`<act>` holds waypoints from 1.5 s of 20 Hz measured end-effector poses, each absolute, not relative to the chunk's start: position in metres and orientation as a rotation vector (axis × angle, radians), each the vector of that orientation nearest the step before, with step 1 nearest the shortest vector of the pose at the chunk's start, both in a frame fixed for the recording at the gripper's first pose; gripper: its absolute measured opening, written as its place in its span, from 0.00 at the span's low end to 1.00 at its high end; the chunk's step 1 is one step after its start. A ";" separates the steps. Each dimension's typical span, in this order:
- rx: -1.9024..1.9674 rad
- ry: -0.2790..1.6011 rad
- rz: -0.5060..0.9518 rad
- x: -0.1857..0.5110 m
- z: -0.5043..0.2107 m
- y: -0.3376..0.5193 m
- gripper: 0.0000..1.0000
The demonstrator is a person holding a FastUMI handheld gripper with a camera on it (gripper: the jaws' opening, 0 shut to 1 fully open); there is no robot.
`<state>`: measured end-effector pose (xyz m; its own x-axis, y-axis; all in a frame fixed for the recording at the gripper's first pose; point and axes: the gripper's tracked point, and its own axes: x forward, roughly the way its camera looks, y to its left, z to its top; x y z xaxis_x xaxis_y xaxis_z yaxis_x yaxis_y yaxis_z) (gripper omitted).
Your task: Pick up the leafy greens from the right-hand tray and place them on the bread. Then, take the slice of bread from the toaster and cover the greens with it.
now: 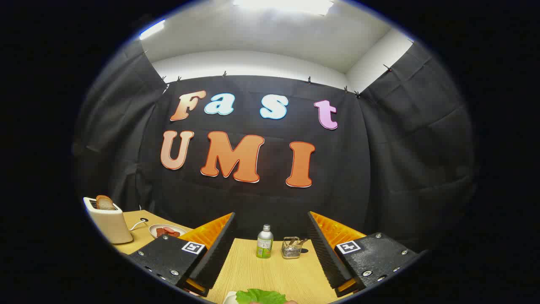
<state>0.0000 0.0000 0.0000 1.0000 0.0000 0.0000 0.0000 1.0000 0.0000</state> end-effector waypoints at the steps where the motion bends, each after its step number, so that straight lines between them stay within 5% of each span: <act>1: 0.006 0.008 0.001 0.000 -0.001 0.001 0.97; 30: 0.000 0.145 0.001 0.001 -0.052 -0.003 0.97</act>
